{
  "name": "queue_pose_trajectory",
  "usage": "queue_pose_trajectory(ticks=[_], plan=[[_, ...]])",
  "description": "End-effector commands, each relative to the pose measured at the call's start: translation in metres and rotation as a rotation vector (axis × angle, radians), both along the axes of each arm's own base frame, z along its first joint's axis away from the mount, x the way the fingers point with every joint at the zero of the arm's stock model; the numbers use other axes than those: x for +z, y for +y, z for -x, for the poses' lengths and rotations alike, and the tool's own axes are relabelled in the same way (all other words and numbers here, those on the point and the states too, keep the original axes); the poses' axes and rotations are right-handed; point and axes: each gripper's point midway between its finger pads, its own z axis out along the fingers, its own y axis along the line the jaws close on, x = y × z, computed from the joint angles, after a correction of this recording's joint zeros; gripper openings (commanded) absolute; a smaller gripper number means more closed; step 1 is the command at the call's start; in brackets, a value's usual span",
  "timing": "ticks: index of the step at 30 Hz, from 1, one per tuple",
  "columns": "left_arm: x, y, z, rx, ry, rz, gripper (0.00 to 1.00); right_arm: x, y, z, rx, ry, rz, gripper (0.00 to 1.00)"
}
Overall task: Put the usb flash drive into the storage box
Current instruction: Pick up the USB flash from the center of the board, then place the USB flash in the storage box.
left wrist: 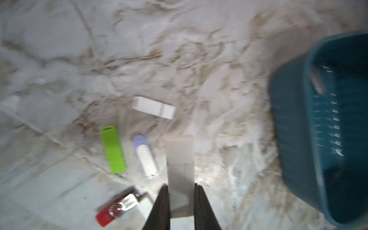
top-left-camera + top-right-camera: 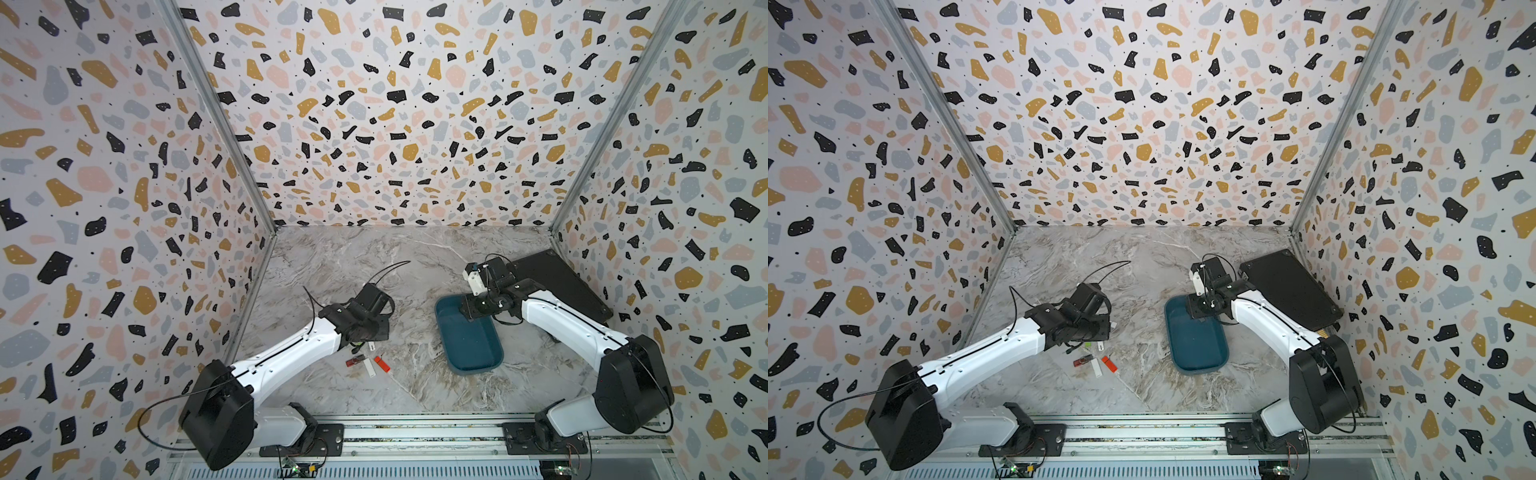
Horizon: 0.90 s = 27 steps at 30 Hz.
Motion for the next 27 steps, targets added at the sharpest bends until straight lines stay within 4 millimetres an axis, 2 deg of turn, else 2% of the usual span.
queue_pose_trajectory(ticks=[1, 6, 9, 12, 17, 22, 27], plan=[[0.022, -0.049, 0.015, -0.052, -0.016, 0.066, 0.18, 0.035, -0.027, -0.016, -0.095, -0.099, 0.025, 0.48], [0.027, -0.129, 0.028, -0.150, -0.016, 0.111, 0.17, 0.030, -0.087, -0.032, -0.345, -0.068, -0.027, 0.47], [0.017, -0.165, 0.029, -0.186, 0.006, 0.094, 0.17, 0.022, -0.114, -0.037, -0.463, -0.049, -0.076, 0.47], [0.001, -0.192, 0.024, -0.202, 0.021, 0.061, 0.17, 0.015, -0.133, -0.040, -0.543, -0.031, -0.123, 0.47], [-0.029, -0.218, 0.011, -0.197, 0.051, -0.008, 0.16, 0.008, -0.140, -0.040, -0.569, -0.019, -0.143, 0.45], [-0.053, -0.228, -0.009, -0.175, 0.074, -0.084, 0.16, 0.002, -0.139, -0.038, -0.562, -0.006, -0.145, 0.45], [-0.061, -0.234, -0.023, -0.155, 0.078, -0.092, 0.17, 0.000, -0.138, -0.036, -0.556, -0.002, -0.151, 0.45]])
